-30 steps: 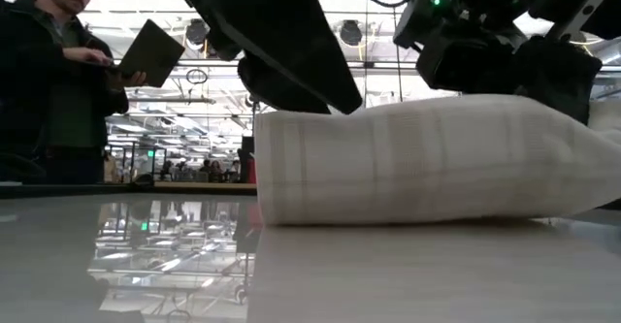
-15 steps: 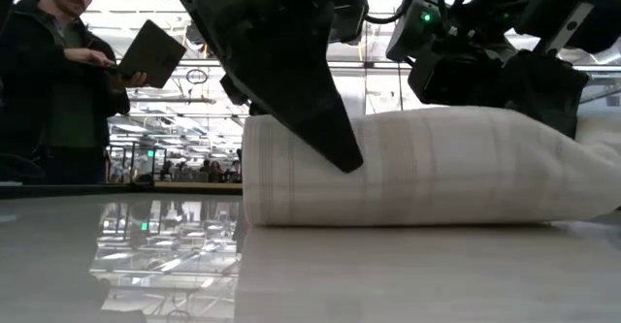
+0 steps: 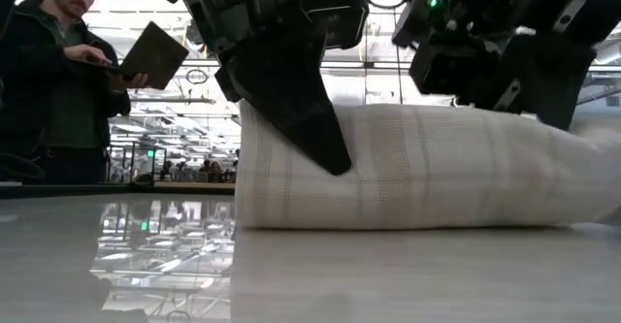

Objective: Roll towel
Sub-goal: Roll the white-brown patterned towel

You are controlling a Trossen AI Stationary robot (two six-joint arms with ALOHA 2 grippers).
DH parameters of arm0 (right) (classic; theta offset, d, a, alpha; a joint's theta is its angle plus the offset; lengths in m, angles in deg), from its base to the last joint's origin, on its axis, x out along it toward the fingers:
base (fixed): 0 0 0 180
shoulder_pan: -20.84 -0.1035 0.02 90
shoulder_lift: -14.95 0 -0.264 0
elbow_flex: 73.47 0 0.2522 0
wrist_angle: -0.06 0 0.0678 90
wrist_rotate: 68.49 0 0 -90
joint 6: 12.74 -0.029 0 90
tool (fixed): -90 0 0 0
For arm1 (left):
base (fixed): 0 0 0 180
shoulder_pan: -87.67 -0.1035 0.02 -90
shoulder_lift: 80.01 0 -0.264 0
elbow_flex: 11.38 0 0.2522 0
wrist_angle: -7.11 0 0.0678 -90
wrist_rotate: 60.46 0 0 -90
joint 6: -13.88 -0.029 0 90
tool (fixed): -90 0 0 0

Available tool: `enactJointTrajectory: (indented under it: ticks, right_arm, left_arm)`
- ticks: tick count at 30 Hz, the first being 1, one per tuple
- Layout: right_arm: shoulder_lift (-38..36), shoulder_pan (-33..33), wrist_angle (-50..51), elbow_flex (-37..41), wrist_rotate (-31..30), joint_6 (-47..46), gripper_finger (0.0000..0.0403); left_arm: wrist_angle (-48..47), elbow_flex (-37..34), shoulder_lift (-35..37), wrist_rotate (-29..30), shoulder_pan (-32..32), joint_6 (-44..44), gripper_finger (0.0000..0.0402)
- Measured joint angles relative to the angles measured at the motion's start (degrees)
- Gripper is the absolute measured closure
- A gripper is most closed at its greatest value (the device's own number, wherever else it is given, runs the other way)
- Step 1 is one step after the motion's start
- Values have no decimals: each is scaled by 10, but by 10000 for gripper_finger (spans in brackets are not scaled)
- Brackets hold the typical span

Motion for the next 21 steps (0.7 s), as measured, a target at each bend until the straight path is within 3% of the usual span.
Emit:
enactJointTrajectory:
  ticks: [4, 8, 14, 21]
  right_arm:
    - [-61, -3, 49, 0, -41, 5, 98]
    - [-138, -25, 91, 0, -120, 14, 59]
    - [-213, -99, 114, -1, -275, -28, 51]
    - [-200, -193, 116, -1, -407, -88, 51]
  left_arm:
    - [0, 0, 0, -15, -5, 0, 279]
    - [0, 0, 0, -46, -16, 0, 294]
    - [2, 0, 0, -116, -45, 15, 296]
    - [3, 0, 0, -137, -70, 18, 297]
